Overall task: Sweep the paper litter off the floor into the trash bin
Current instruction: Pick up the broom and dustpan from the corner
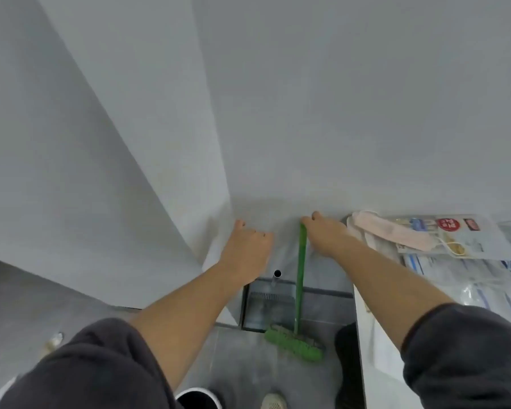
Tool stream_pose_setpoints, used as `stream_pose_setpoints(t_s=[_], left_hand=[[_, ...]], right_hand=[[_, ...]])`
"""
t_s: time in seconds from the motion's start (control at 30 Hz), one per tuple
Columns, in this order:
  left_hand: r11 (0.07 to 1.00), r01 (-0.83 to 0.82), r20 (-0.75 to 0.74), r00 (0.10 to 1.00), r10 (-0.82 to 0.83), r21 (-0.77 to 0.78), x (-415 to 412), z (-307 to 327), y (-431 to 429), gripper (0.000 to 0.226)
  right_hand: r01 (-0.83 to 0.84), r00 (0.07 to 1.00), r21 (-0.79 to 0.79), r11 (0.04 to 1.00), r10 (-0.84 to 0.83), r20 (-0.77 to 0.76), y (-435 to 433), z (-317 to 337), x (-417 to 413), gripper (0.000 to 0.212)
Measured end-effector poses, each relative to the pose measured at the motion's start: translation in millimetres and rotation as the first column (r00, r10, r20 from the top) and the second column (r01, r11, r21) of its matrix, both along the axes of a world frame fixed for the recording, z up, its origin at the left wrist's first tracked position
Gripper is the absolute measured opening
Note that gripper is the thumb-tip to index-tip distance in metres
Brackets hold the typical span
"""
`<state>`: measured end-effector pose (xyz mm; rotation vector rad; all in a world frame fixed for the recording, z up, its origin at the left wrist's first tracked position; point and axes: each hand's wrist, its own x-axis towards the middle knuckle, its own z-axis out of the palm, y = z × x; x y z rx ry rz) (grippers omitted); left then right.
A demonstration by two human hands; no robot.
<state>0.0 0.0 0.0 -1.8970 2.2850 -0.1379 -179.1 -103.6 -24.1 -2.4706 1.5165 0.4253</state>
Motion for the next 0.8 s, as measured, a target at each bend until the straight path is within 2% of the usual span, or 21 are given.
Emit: stream_pose_setpoints(t_s=[0.03, 0.17, 0.33, 0.4, 0.47, 0.53, 0.57, 0.67, 0.8], left_hand=[[0.999, 0.018, -0.012, 1.0, -0.017, 0.035, -2.0, -8.1, -2.2, 0.013], [0.977, 0.061, -0.035, 0.998, -0.055, 0.205, -10.6, -35.7, -11.5, 0.033], [0.936, 0.174, -0.103, 0.983, -0.149, 0.305, -12.4, -58.9, -16.2, 0.046], [0.908, 0.202, -0.114, 0.979, -0.172, 0.366, -13.6, -68.4, -17.8, 0.046], [0.876, 0.209, -0.128, 0.977, -0.169, 0.436, -14.0, -77.4, -19.8, 0.046], [0.851, 0.2, -0.178, 0.976, -0.128, 0.486, -14.9, -83.6, -22.5, 0.043], [0.842, 0.189, -0.21, 0.973, -0.093, 0.504, -15.1, -87.0, -24.4, 0.041], [0.824, 0.154, -0.284, 0.959, 0.008, 0.545, -14.9, -95.1, -31.3, 0.037], [0.761, 0.091, -0.253, 0.963, 0.098, 0.643, -17.6, -102.6, -35.0, 0.041]], right_hand=[[0.025, 1.0, 0.016, 1.0, -0.025, -0.006, -3.9, -5.4, 0.9, 0.045], [0.101, 0.994, 0.137, 0.985, -0.105, 0.022, -15.6, -42.8, 0.2, 0.054], [0.244, 0.959, 0.232, 0.942, -0.269, 0.083, -26.8, -80.5, 7.6, 0.048], [0.378, 0.893, 0.268, 0.886, -0.426, 0.147, -29.9, -91.0, 13.1, 0.04], [0.512, 0.781, 0.318, 0.798, -0.586, 0.215, -31.7, -99.3, 17.6, 0.036], [0.595, 0.685, 0.365, 0.716, -0.689, 0.237, -34.7, -107.7, 22.2, 0.038], [0.611, 0.666, 0.382, 0.694, -0.711, 0.227, -36.4, -111.4, 24.4, 0.039], [0.633, 0.653, 0.385, 0.671, -0.73, 0.199, -43.1, -120.9, 28.7, 0.036], [0.629, 0.631, 0.427, 0.65, -0.747, 0.208, -39.1, -123.8, 26.1, 0.035]])
